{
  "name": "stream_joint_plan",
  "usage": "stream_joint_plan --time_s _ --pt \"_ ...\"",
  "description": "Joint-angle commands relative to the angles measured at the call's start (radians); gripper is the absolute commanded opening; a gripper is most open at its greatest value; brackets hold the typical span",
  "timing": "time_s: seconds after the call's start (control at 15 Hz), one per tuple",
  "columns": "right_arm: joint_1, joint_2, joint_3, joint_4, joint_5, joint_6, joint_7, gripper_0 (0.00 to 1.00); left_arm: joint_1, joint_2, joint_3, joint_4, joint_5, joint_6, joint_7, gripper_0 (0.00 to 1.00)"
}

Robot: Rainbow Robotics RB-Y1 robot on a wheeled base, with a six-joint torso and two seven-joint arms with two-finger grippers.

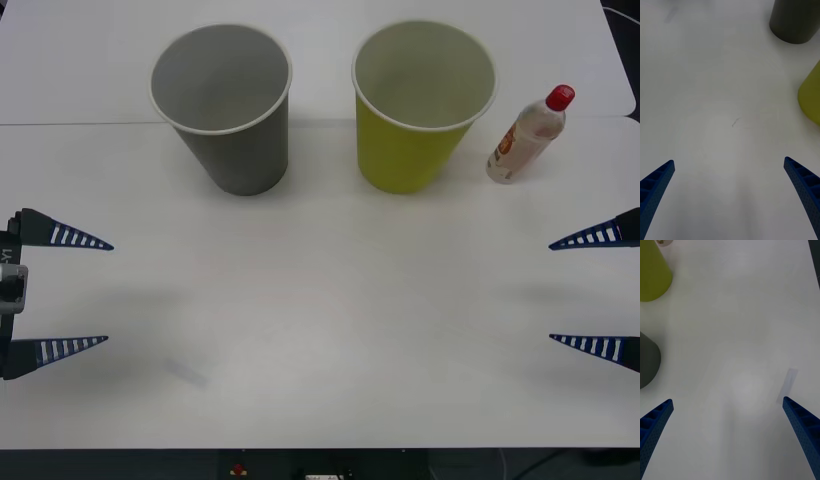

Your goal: Put the can into the green bin and the plastic bottle into the gray bin

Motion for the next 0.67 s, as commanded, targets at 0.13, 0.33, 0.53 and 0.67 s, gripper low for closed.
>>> stream_joint_plan --time_s 0.13,0.33,0.53,0.67 --pt "0.01 0.016 0.009 0.002 -0.007 0.002 0.001 1.0 0.0 0.0 0.0 0.0 0.0 0.0 0.0 1.0" --pt "0.016 0.007 0.004 -0.007 -0.039 0.018 0.011 1.0 0.0 0.0 0.0 0.0 0.0 0.0 0.0 1.0" --pt "0.03 0.007 0.006 -0.018 -0.039 0.07 0.018 1.0 0.0 0.0 0.0 0.0 0.0 0.0 0.0 1.0" --pt "0.089 0.005 0.007 -0.064 -0.039 0.168 0.014 1.0 0.0 0.0 0.0 0.0 0.0 0.0 0.0 1.0"
